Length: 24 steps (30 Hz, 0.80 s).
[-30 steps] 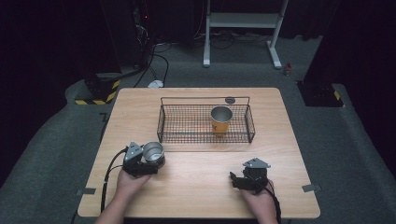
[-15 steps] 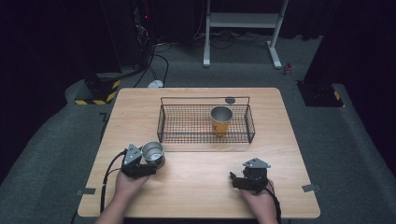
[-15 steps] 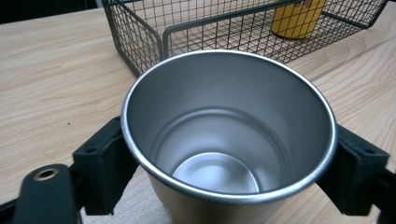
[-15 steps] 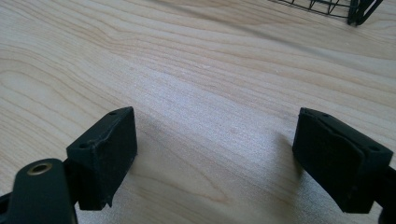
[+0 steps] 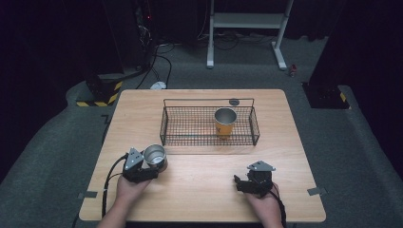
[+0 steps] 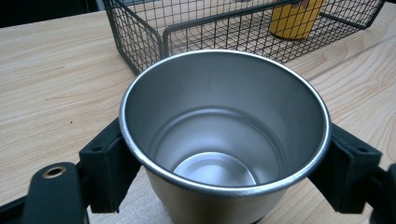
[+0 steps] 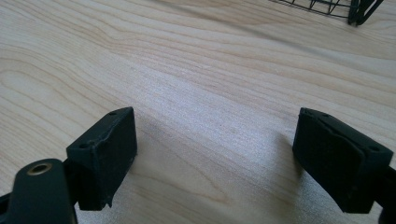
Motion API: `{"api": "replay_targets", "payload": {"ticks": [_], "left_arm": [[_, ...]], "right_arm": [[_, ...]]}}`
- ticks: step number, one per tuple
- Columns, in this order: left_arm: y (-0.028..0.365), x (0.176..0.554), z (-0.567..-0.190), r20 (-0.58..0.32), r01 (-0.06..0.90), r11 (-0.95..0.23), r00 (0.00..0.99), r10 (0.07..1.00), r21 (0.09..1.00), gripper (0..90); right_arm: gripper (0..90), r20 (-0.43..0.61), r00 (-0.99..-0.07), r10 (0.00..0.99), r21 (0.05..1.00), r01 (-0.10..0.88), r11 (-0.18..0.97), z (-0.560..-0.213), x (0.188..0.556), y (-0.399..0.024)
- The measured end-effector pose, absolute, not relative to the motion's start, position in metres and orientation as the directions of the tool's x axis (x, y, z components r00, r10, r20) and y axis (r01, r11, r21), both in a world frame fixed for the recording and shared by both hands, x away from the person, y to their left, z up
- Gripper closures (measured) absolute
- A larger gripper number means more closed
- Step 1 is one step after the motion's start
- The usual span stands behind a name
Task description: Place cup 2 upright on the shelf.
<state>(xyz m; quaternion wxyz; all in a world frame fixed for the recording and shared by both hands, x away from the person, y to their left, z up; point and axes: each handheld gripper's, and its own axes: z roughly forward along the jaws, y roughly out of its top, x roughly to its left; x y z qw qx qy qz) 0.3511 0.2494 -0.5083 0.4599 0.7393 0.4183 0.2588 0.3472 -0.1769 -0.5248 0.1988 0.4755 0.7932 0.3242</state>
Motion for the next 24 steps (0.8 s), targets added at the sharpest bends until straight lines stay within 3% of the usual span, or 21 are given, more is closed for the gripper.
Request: {"api": "replay_targets", "payload": {"ticks": [15, 24], "left_arm": [[0.251, 0.344, -0.497, -0.022, 0.342, -0.190, 0.528, 0.849, 0.920, 19.0], [0.245, 0.341, -0.493, -0.028, 0.371, -0.192, 0.514, 0.858, 0.909, 19.0]], "right_arm": [[13.6, -0.006, -0.469, 0.883, 0.702, 0.627, 0.338, -0.525, 0.347, -0.177], [12.3, -0.006, -0.478, 0.879, 0.701, 0.625, 0.345, -0.525, 0.350, -0.178]]}}
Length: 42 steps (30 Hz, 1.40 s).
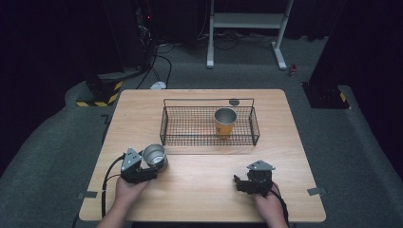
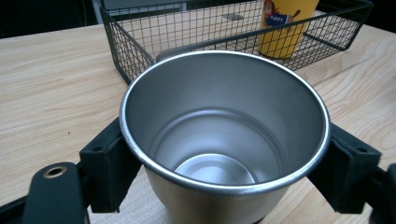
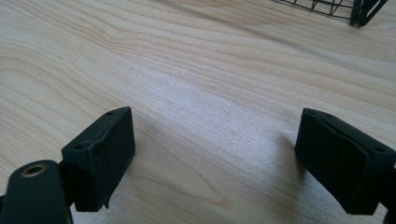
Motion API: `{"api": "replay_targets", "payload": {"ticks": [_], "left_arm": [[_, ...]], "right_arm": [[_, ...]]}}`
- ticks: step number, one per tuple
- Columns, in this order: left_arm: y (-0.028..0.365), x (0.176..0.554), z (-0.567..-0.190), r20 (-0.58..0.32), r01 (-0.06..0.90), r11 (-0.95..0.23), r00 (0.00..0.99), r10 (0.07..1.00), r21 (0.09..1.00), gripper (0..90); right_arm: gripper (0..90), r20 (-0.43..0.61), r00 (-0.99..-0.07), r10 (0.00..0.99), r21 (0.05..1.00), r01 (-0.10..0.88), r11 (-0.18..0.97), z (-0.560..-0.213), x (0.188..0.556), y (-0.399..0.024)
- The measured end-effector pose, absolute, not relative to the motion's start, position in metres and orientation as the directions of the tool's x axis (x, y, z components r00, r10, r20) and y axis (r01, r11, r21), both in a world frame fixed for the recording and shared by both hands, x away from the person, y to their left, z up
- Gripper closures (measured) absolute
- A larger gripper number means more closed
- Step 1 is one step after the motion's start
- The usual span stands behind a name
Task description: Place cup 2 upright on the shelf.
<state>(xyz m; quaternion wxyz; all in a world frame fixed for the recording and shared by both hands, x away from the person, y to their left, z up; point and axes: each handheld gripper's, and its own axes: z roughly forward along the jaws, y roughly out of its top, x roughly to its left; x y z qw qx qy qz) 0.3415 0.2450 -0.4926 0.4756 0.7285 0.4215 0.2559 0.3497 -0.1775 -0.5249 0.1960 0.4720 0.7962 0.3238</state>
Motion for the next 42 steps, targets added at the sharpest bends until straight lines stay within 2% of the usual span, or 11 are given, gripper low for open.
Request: {"api": "replay_targets", "payload": {"ticks": [17, 26, 42], "left_arm": [[0.234, 0.344, -0.469, -0.026, 0.358, -0.183, 0.506, 0.862, 0.915, 19.0], [0.226, 0.347, -0.455, -0.066, 0.346, -0.131, 0.503, 0.861, 0.929, 19.0], [0.211, 0.359, -0.440, -0.035, 0.322, -0.155, 0.513, 0.857, 0.934, 19.0]], "right_arm": [[10.5, -0.014, -0.509, 0.861, 0.698, 0.611, 0.373, -0.525, 0.354, -0.181], [10.4, -0.014, -0.508, 0.861, 0.698, 0.612, 0.372, -0.525, 0.353, -0.182], [10.5, -0.009, -0.504, 0.864, 0.697, 0.616, 0.367, -0.525, 0.352, -0.182]]}}
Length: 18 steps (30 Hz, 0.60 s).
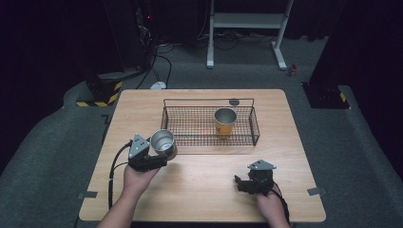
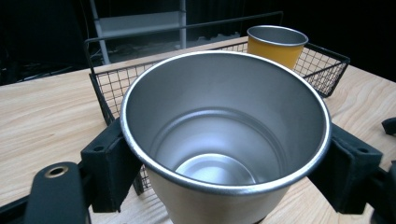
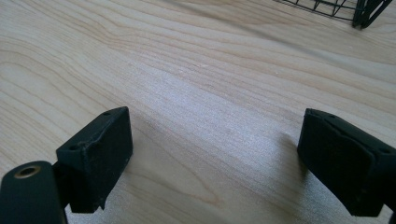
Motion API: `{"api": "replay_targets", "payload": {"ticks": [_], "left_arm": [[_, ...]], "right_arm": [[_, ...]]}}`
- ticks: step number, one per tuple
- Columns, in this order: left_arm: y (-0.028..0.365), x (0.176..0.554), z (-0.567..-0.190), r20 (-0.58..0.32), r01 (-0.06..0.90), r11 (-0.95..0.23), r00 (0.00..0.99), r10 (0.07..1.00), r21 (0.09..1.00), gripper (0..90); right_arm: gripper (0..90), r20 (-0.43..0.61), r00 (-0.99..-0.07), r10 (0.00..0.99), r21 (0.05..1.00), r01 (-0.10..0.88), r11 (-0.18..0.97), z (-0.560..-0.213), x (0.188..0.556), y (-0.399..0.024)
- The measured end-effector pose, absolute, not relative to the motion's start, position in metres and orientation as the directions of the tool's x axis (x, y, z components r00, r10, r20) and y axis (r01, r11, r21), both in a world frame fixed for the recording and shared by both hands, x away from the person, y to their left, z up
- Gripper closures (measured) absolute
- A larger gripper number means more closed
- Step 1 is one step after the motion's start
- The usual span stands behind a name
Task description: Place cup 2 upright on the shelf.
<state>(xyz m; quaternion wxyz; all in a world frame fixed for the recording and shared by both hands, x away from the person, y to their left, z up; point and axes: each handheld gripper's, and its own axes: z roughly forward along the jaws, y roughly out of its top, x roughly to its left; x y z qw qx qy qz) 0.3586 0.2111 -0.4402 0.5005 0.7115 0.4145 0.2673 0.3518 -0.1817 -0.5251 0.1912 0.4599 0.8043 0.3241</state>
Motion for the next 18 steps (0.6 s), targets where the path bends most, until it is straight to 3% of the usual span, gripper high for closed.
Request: {"api": "replay_targets", "payload": {"ticks": [18], "left_arm": [[0.196, 0.379, -0.424, -0.001, 0.303, -0.183, 0.520, 0.854, 0.935, 19.0]], "right_arm": [[10.4, -0.010, -0.503, 0.864, 0.697, 0.616, 0.367, -0.525, 0.352, -0.182]]}}
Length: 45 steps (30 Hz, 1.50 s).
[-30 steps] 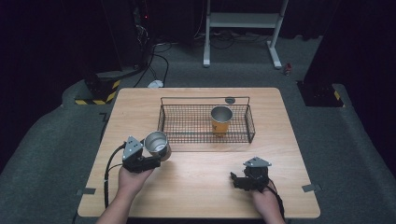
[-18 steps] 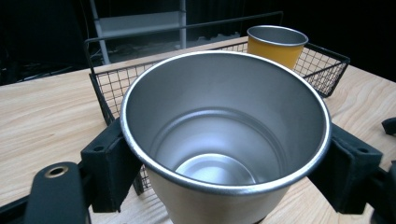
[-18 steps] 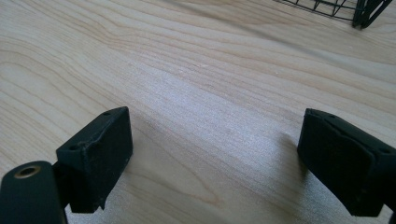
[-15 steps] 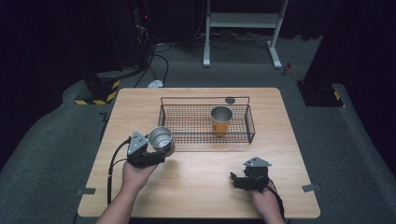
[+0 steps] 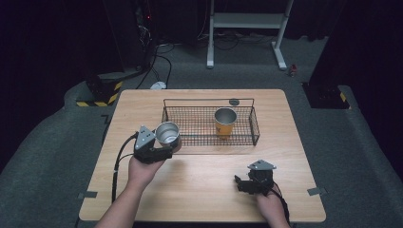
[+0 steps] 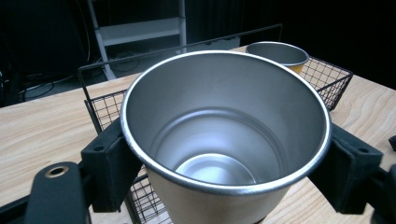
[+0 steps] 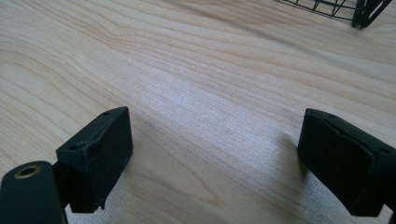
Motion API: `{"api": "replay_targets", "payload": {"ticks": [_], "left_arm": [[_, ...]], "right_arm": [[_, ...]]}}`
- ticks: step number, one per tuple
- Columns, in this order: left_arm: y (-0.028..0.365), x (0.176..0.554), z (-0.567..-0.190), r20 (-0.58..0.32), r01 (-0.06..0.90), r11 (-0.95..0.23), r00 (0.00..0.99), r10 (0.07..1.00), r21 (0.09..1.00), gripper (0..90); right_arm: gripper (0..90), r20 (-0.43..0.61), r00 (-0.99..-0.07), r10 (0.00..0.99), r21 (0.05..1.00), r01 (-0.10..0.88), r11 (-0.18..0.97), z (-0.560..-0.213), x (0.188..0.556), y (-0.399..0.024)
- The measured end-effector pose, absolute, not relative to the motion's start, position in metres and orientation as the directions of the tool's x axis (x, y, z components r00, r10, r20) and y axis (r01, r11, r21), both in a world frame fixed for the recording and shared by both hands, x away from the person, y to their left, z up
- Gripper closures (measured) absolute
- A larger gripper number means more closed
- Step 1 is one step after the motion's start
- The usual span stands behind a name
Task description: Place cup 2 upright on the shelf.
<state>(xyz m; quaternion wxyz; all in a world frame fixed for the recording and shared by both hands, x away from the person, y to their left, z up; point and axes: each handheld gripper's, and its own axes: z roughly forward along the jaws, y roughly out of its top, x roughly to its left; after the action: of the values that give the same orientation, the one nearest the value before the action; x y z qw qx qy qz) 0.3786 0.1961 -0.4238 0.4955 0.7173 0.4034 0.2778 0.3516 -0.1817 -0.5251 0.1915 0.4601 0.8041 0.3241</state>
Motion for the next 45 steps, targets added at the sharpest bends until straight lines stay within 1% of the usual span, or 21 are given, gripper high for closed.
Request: {"api": "replay_targets", "payload": {"ticks": [15, 20, 27, 45], "left_arm": [[0.186, 0.396, -0.418, 0.011, 0.313, -0.203, 0.521, 0.853, 0.928, 19.0], [0.184, 0.404, -0.417, -0.015, 0.323, -0.180, 0.520, 0.854, 0.929, 19.0], [0.175, 0.417, -0.414, -0.003, 0.326, -0.199, 0.526, 0.850, 0.924, 19.0], [0.156, 0.449, -0.408, -0.015, 0.344, -0.199, 0.530, 0.848, 0.917, 19.0]], "right_arm": [[10.5, -0.008, -0.501, 0.865, 0.697, 0.618, 0.364, -0.525, 0.351, -0.182], [10.4, -0.008, -0.501, 0.865, 0.697, 0.618, 0.364, -0.525, 0.351, -0.182], [10.5, -0.008, -0.501, 0.865, 0.697, 0.618, 0.364, -0.525, 0.351, -0.182], [10.5, -0.008, -0.501, 0.865, 0.697, 0.618, 0.364, -0.525, 0.351, -0.182]]}}
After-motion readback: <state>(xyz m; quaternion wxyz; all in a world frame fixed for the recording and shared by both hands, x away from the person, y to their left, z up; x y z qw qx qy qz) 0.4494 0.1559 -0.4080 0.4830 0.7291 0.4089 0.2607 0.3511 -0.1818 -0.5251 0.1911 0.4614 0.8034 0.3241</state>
